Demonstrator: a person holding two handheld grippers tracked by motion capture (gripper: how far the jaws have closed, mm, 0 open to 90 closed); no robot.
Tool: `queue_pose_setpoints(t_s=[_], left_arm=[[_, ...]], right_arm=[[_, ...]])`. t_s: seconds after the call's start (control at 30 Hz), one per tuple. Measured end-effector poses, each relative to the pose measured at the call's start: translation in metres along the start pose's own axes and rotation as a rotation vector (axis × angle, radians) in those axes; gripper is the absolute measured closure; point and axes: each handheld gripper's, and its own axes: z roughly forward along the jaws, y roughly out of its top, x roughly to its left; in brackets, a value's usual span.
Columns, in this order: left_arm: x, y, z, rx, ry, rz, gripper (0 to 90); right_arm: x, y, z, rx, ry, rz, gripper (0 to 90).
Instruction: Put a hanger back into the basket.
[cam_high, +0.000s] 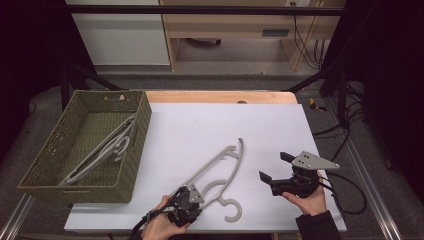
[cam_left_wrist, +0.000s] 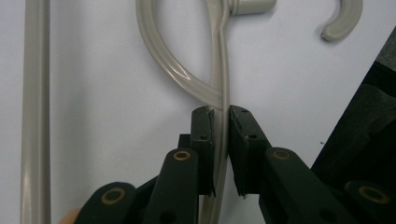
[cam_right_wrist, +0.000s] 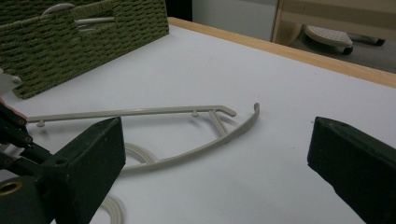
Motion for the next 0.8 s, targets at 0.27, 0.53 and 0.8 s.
queue_pose_setpoints(t_s=[0.27,0.53,0.8], left_arm=[[0.0014,-0.0004,-0.0007,0.002,-0.014,-0.005,81.3],[0.0034,-0.0001,-0.0022,0.021,-0.014,0.024,77.6],[0.0047,0.0010,-0.0017,0.042,-0.006,0.025,72.2]], right_arm=[[-0.0002,0.0000,-0.0005,0.001,0.002,-0.002,4.6],[-0.0001,0.0002,-0.0009,-0.001,0.001,0.003,4.6],[-0.0002,0.0001,-0.0003,0.001,0.002,0.000,4.6]])
